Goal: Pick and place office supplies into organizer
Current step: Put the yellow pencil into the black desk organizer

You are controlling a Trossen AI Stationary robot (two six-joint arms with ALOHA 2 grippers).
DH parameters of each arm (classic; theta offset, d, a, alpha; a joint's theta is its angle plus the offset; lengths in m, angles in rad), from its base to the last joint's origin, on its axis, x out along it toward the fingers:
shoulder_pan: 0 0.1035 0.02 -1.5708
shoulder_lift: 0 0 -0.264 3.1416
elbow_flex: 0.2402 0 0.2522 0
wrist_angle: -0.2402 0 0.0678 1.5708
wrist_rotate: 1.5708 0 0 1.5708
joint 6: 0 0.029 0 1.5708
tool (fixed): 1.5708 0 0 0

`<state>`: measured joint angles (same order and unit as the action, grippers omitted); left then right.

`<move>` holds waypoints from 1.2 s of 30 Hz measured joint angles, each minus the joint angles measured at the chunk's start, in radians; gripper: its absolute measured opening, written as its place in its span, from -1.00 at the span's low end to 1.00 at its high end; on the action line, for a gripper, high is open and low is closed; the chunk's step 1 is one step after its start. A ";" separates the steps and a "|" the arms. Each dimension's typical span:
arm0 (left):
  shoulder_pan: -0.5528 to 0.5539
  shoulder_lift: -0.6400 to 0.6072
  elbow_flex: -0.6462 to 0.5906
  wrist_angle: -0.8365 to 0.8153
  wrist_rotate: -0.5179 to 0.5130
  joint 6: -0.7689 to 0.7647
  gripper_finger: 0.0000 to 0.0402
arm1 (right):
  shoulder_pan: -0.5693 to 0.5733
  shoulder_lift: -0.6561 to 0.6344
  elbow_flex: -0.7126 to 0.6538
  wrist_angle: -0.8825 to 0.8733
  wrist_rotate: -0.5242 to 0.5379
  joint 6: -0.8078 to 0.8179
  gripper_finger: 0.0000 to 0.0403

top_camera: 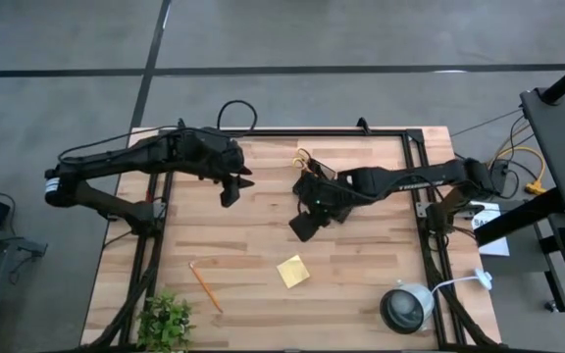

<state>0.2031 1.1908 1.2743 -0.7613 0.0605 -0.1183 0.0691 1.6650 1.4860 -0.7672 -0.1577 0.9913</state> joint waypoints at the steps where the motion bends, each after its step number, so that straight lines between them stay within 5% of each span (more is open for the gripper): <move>1: 0.000 0.000 -0.002 -0.004 0.000 0.006 -0.30 | 0.000 0.000 0.020 0.001 0.000 0.000 -0.81; 7: -0.001 -0.021 -0.057 -0.231 0.000 0.021 -0.30 | 0.000 0.000 0.131 0.007 0.007 -0.008 -0.81; 10: -0.010 -0.057 -0.165 -0.323 -0.009 0.044 -0.30 | 0.001 0.000 0.167 0.060 0.128 -0.142 -0.81; 16: -0.074 -0.151 -0.447 -0.232 0.083 0.092 -0.30 | -0.004 0.000 0.232 0.130 0.188 -0.302 -0.81; 21: -0.172 -0.172 -0.592 -0.145 0.178 -0.031 -0.30 | -0.006 0.000 0.266 0.180 0.203 -0.213 -0.81; 27: -0.329 -0.175 -0.633 -0.150 0.180 -0.049 -0.30 | 0.038 0.004 0.248 0.006 0.121 -0.205 -0.81; 36: -0.528 -0.178 -0.618 -0.155 0.222 -0.373 -0.30 | 0.071 0.027 0.210 -0.022 0.161 -0.166 -0.81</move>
<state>-0.3252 1.0126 0.6560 -0.9167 0.2822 -0.4913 0.1396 1.6920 1.6965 -0.7890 0.0033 0.8250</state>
